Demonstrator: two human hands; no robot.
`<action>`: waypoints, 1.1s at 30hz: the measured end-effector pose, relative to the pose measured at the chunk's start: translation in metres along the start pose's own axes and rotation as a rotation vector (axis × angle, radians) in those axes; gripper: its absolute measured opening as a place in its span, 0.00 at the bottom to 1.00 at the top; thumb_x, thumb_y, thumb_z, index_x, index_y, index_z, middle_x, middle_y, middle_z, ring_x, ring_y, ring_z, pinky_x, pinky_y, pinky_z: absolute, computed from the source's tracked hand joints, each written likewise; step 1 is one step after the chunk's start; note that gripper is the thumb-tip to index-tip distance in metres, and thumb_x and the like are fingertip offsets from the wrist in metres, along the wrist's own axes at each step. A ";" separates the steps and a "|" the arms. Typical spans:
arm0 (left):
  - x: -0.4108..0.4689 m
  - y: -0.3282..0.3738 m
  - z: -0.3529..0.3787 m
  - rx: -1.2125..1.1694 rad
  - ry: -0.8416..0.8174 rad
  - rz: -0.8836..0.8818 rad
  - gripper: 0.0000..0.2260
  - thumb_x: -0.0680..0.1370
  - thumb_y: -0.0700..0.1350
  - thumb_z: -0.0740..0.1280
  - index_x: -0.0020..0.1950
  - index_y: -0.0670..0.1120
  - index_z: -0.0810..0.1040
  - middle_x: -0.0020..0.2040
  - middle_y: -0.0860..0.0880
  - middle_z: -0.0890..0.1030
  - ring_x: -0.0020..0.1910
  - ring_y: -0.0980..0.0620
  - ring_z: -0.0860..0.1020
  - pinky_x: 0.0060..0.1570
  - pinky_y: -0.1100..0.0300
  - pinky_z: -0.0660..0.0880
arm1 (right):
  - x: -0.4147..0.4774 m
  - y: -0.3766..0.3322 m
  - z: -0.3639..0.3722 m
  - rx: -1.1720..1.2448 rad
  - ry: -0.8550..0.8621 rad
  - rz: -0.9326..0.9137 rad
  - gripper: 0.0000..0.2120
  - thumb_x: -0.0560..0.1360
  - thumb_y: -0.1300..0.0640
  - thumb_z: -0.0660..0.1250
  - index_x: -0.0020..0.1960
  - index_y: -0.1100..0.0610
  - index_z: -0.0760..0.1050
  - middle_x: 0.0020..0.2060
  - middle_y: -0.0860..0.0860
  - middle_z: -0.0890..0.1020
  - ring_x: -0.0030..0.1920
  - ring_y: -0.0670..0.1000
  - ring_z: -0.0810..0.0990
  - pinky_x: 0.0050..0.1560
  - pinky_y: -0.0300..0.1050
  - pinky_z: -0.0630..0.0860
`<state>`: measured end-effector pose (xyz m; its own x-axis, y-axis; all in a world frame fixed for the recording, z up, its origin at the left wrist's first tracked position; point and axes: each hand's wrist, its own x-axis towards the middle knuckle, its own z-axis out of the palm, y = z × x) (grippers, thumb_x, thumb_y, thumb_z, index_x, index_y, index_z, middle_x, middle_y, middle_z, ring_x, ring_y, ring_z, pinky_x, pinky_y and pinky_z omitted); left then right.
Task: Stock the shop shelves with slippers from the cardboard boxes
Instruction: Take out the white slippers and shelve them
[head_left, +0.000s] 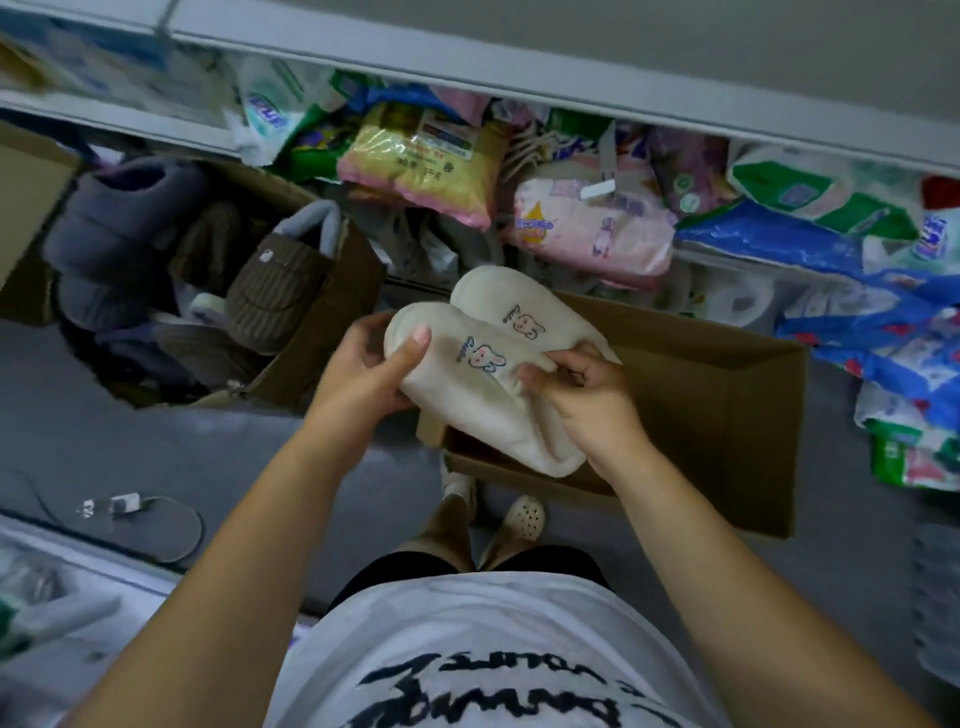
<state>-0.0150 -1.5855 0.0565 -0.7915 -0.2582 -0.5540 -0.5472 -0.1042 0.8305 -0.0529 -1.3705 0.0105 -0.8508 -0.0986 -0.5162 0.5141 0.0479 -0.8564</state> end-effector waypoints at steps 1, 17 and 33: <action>-0.004 0.003 -0.008 0.080 0.031 0.022 0.21 0.77 0.54 0.72 0.67 0.49 0.74 0.56 0.52 0.82 0.48 0.60 0.84 0.40 0.62 0.82 | -0.001 0.001 0.005 -0.028 -0.020 -0.015 0.12 0.72 0.64 0.76 0.54 0.66 0.82 0.52 0.45 0.78 0.51 0.37 0.78 0.55 0.26 0.76; -0.037 -0.034 -0.198 0.328 0.169 -0.172 0.39 0.62 0.82 0.62 0.53 0.52 0.83 0.47 0.52 0.87 0.47 0.52 0.85 0.53 0.47 0.82 | -0.039 -0.015 0.176 -0.421 -0.519 -0.328 0.09 0.70 0.65 0.78 0.48 0.54 0.85 0.52 0.61 0.77 0.52 0.44 0.77 0.55 0.31 0.73; -0.021 -0.045 -0.442 0.019 0.647 -0.008 0.16 0.79 0.61 0.68 0.49 0.47 0.77 0.47 0.47 0.83 0.47 0.46 0.83 0.51 0.45 0.81 | -0.059 -0.019 0.455 -0.648 -0.339 -0.556 0.16 0.70 0.49 0.79 0.54 0.38 0.79 0.61 0.40 0.73 0.70 0.50 0.65 0.75 0.54 0.63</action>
<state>0.1469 -1.9993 0.0566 -0.4668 -0.7849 -0.4075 -0.5618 -0.0927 0.8220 0.0371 -1.8179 0.0622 -0.8271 -0.5556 -0.0849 -0.2086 0.4438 -0.8715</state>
